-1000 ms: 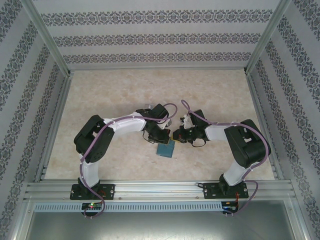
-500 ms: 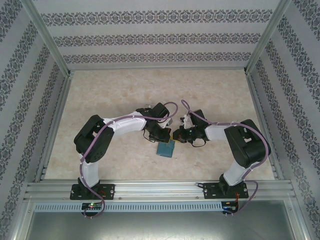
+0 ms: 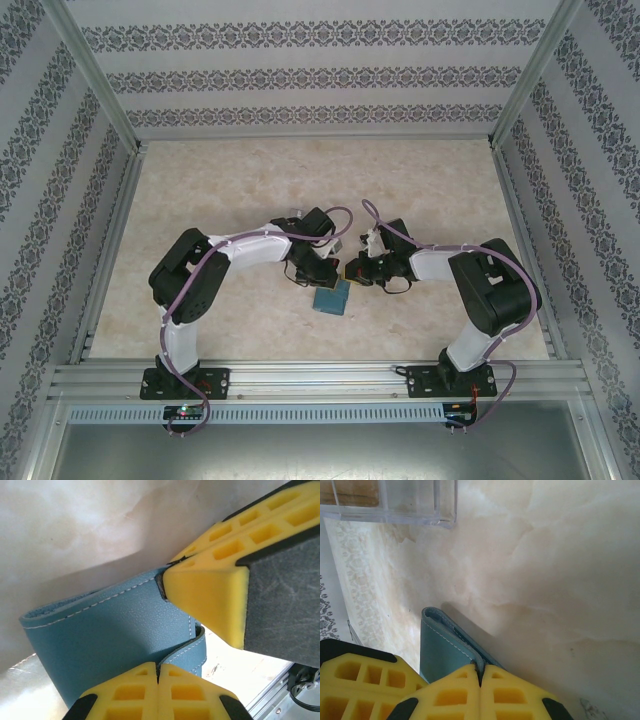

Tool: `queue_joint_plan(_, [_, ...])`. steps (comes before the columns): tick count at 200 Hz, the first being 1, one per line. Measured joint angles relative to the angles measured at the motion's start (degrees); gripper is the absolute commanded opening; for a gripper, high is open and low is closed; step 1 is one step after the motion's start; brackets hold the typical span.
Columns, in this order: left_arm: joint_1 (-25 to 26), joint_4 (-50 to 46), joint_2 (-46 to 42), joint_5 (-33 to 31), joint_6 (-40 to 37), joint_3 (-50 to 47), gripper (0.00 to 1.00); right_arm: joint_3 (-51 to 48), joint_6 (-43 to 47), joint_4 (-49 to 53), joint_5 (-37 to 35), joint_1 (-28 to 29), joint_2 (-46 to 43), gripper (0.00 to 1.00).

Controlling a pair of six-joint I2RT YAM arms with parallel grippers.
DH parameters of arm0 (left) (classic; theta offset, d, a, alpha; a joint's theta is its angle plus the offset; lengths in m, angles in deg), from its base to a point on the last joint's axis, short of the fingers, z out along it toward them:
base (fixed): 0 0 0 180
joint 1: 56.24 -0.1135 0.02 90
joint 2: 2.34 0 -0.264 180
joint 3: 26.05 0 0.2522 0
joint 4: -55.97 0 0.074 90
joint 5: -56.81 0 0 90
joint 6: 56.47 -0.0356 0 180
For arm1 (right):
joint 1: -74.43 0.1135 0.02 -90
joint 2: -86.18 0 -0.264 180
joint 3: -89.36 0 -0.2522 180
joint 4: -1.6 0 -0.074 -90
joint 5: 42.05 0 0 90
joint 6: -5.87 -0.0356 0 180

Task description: Put the credit cards into the card holder

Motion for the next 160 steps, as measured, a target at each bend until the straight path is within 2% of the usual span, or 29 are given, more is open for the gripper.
queue_joint_plan(160, [-0.33,1.03,1.64,-0.11,-1.99,1.11,0.0,0.0,0.0,0.02,-0.13,0.0,0.0,0.0])
